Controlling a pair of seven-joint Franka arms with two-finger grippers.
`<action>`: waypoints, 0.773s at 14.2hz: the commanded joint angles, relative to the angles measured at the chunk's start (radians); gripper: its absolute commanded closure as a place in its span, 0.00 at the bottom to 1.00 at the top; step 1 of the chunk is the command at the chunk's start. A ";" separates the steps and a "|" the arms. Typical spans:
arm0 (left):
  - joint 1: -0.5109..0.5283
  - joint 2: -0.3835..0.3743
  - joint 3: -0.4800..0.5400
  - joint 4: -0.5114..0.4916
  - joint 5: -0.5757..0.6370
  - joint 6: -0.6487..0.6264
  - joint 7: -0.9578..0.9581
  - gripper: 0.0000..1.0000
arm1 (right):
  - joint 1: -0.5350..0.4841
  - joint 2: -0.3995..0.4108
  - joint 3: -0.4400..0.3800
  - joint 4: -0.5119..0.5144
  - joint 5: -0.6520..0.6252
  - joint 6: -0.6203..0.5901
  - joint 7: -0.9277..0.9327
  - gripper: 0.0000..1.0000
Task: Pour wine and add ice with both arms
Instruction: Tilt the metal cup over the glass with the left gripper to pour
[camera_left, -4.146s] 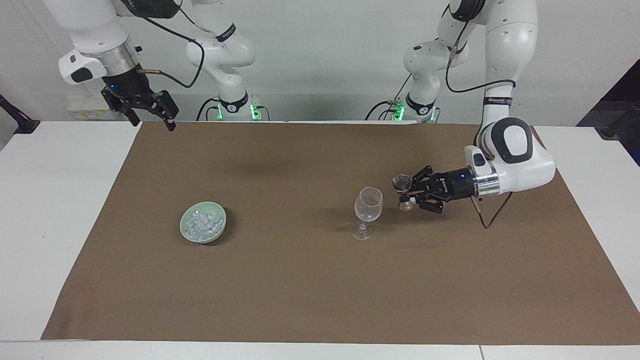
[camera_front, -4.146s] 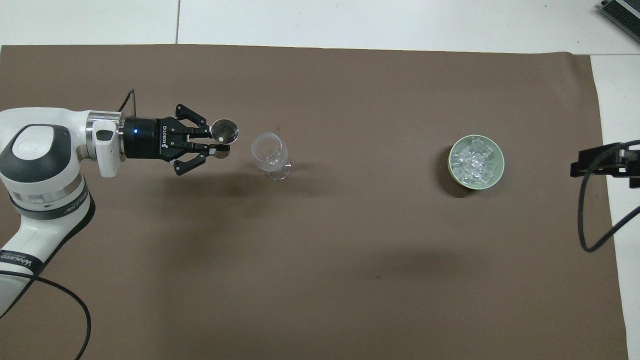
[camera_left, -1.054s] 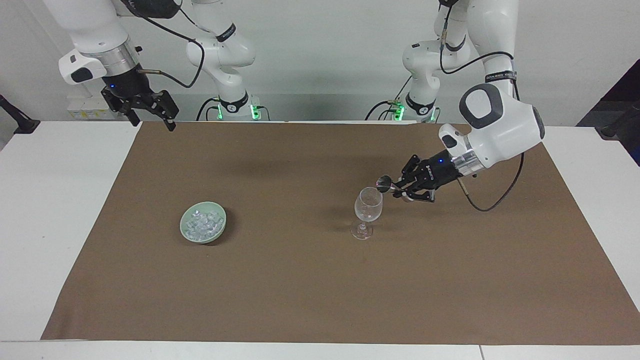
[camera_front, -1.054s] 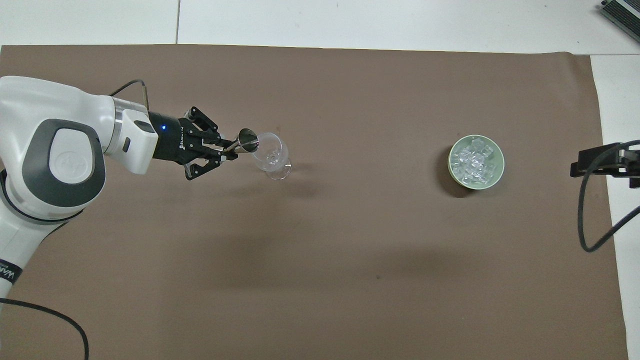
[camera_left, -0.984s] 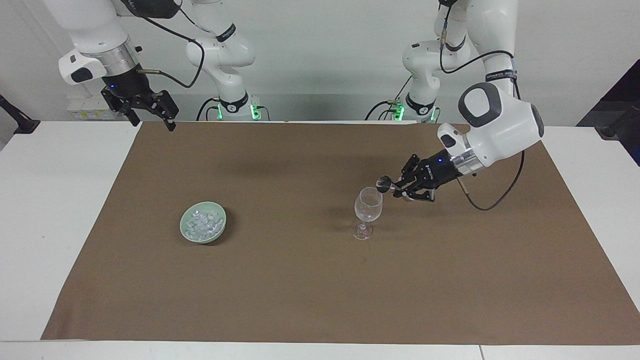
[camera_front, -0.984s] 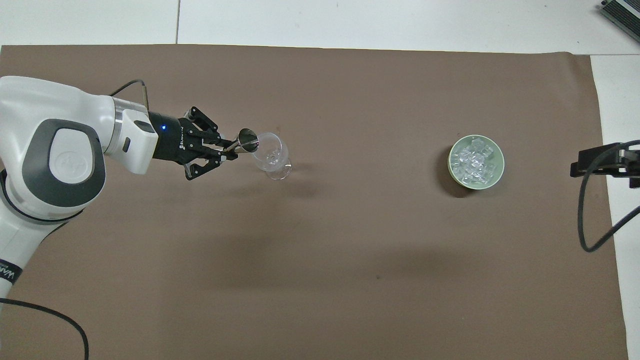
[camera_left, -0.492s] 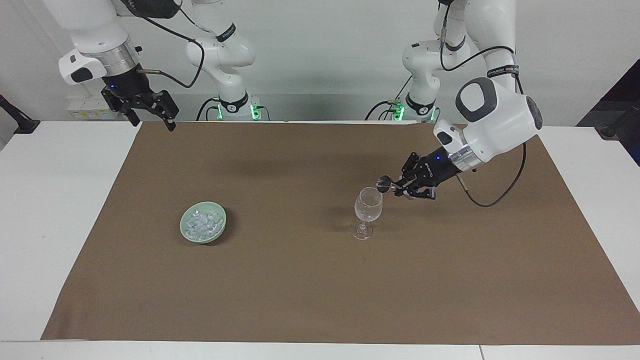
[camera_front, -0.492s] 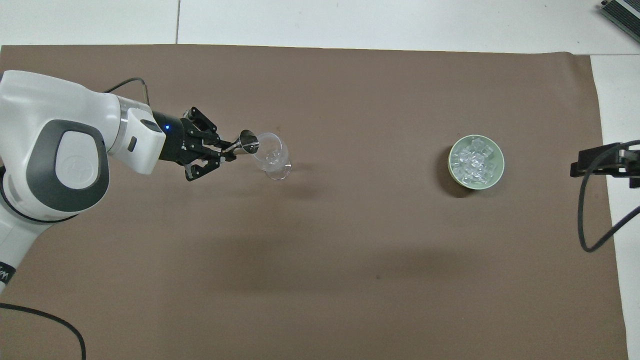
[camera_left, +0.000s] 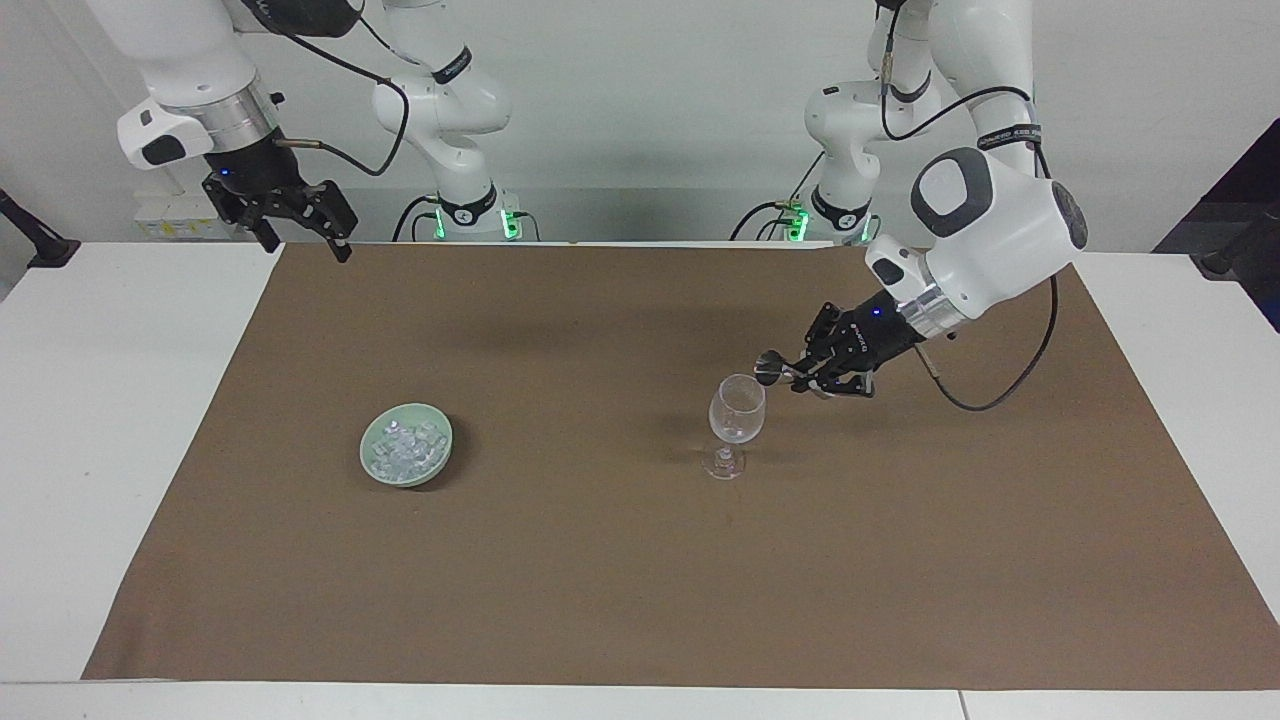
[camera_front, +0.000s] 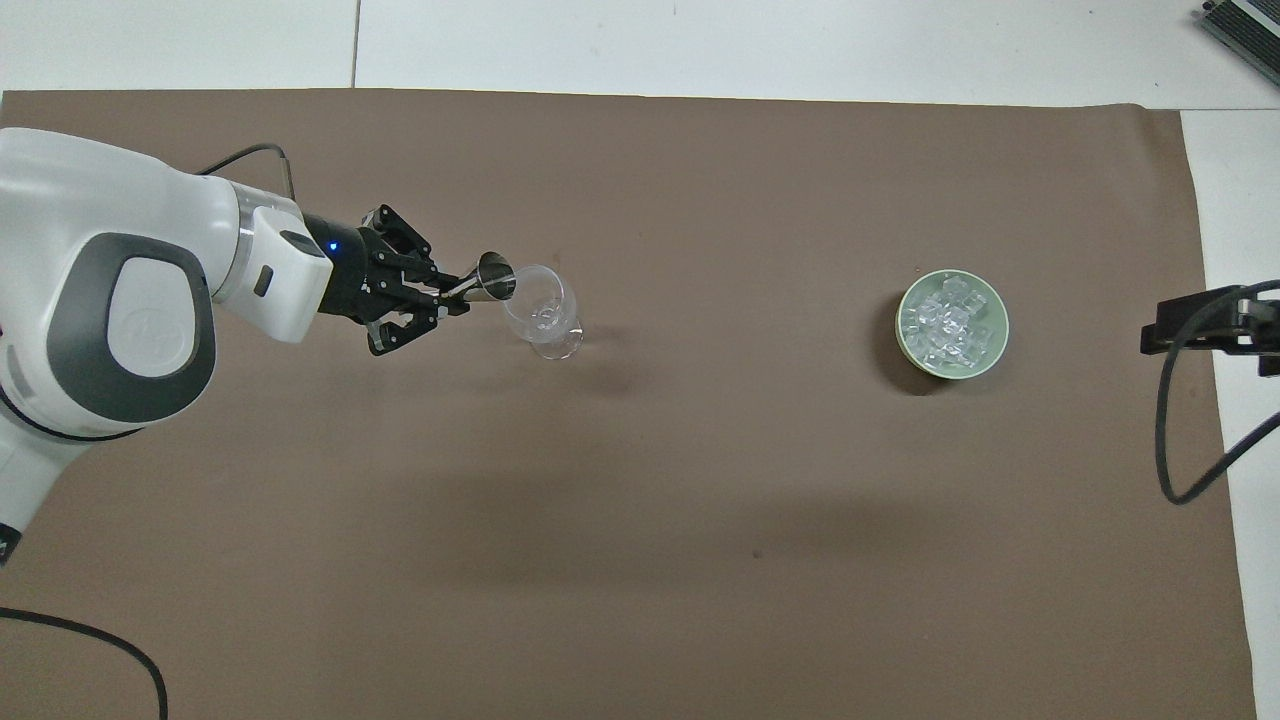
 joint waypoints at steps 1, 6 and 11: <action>-0.036 -0.006 0.018 0.042 0.076 -0.007 -0.098 1.00 | -0.013 -0.020 0.007 -0.022 0.018 -0.002 -0.016 0.00; -0.050 -0.009 0.018 0.045 0.132 -0.007 -0.145 1.00 | -0.013 -0.021 0.007 -0.022 0.018 -0.002 -0.016 0.00; -0.065 -0.009 0.016 0.051 0.189 -0.009 -0.190 1.00 | -0.013 -0.021 0.007 -0.022 0.018 -0.002 -0.016 0.00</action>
